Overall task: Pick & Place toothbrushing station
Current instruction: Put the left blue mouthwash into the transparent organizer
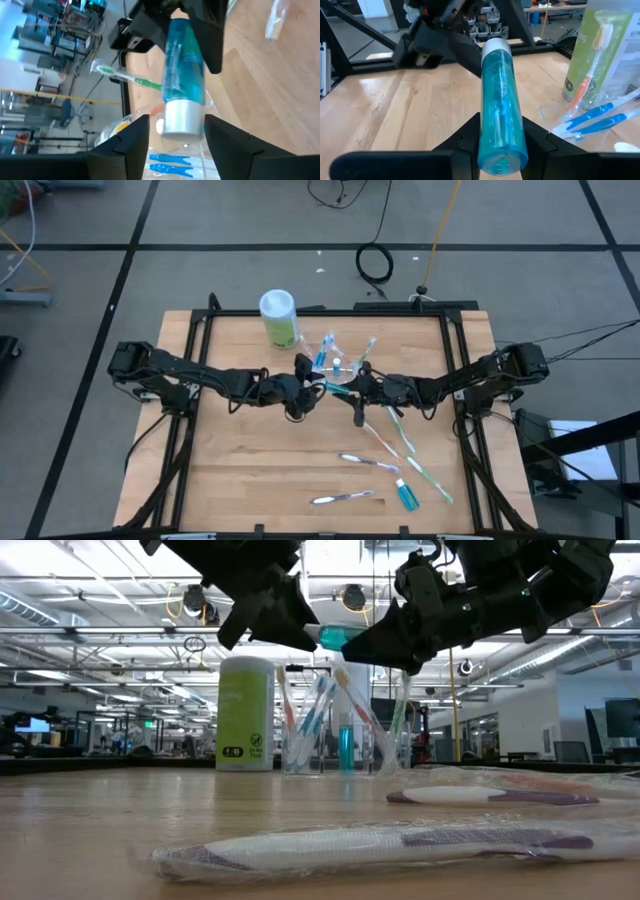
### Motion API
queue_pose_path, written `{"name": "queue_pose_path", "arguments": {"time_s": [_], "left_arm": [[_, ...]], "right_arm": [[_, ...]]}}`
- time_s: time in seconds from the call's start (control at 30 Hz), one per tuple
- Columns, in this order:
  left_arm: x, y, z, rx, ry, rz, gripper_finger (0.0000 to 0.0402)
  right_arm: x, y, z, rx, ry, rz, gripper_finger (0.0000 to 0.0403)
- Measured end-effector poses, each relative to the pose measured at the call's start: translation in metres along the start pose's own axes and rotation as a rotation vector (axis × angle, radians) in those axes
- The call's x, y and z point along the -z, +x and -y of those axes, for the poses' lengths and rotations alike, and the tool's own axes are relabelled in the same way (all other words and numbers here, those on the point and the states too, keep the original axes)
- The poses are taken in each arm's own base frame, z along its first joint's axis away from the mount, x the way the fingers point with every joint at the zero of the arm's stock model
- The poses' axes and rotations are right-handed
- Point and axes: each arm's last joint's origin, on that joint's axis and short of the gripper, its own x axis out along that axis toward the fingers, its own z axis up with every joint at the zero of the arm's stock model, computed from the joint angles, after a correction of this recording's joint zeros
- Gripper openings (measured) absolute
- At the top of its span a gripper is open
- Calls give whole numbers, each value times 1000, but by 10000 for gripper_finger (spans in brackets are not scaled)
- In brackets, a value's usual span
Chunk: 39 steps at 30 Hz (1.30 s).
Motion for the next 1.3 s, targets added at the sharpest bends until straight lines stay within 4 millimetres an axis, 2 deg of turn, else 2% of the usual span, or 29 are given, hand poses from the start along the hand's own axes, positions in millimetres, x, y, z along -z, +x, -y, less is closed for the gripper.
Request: {"name": "queue_pose_path", "arguments": {"time_s": [0.13, 0.27, 0.4, 0.57, 0.73, 0.8, 0.87, 0.97, 1.13, 1.3], "left_arm": [[-4, -10, -5, -56, -53, -3, 206], [-4, -32, -24, -103, -151, 41, 207], [5, -55, -48, -134, -334, 80, 207], [22, -68, -70, -28, -491, 195, 207], [34, -55, -69, 114, -560, 470, 207], [34, -47, -66, 112, -571, 615, 207], [36, -39, -59, 79, -605, 687, 207], [37, -27, -54, 47, -686, 759, 207], [33, -3, -38, 130, -822, 787, 207], [27, 5, -25, 138, -777, 810, 207]], "right_arm": [[1, 0, 0, 1, -9, -13, 83], [-5, -4, 0, -2, -19, 1, 84], [-22, -17, -4, -27, -19, 45, 84], [-49, -40, -10, -59, -78, 152, 82], [-64, -51, -16, -79, -156, 250, 72], [-65, -51, -18, -82, -173, 274, 73], [-64, -49, -19, -84, -173, 282, 78], [-60, -44, -20, -84, -171, 285, 84], [-56, -37, -21, -83, -162, 317, 80], [-53, -31, -21, -75, -156, 340, 77]]}}
